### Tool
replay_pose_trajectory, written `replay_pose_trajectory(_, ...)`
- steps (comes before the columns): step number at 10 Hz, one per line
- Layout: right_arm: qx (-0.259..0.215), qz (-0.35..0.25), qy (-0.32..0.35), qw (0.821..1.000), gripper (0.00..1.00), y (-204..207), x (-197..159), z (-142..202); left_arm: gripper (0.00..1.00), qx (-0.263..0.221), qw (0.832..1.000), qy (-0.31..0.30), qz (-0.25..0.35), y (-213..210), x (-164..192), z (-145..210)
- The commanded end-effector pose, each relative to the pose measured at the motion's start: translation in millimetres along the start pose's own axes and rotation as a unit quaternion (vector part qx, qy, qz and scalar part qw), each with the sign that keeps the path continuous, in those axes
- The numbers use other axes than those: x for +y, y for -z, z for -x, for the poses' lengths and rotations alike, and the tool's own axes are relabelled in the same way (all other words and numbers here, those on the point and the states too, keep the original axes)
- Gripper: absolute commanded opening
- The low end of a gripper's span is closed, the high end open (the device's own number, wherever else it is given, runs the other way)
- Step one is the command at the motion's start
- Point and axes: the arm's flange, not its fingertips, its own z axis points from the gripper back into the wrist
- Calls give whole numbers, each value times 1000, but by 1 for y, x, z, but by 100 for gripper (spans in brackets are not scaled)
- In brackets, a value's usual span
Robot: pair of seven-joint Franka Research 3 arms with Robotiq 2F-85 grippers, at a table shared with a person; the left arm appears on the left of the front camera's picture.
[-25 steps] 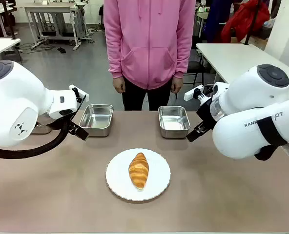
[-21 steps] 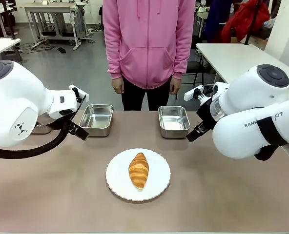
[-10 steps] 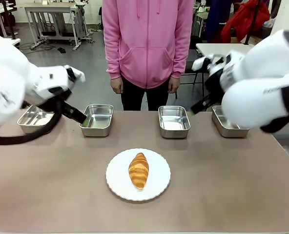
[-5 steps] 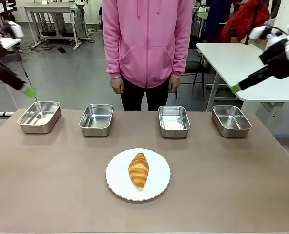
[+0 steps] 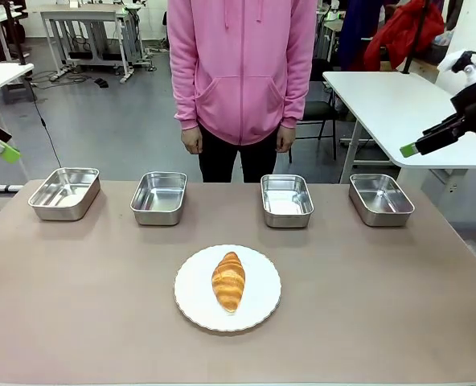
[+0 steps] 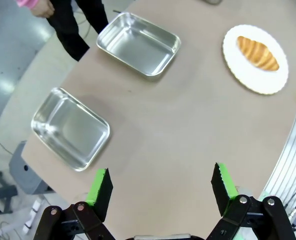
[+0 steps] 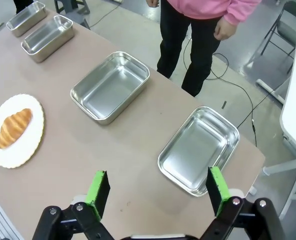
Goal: Place the bread in the container.
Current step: Place the Butter Roll into the Airtight Container indicated by the human.
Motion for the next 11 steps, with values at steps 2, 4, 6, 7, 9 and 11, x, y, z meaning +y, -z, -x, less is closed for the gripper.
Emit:
replay_pose_trajectory(2, 8, -3, 12, 1000, 100, -1, 0, -3, 100, -3, 1000, 3, 9, -2, -5, -6)
replay_pose_trajectory(4, -4, -6, -5, 1000, 100, -11, -8, -1, 100, -23, 1000, -10, -17, -22, 7, 5)
replay_pose_trajectory(6, -20, -14, -7, 1000, 100, -37, -34, -3, 100, -76, 997, -16, -9, -62, 30, 20)
replay_pose_trajectory(7, -32, -21, -4, 999, 100, -46, -47, -1, 100, -90, 995, -20, -25, -73, 36, 25)
replay_pose_trajectory(9, -60, -20, 9, 998, 100, -67, -75, 5, 100, -124, 991, -14, -40, -90, 41, 33)
replay_pose_trajectory(11, -76, -14, 15, 997, 100, -83, -88, 9, 100, -142, 988, -18, -51, -99, 41, 35)
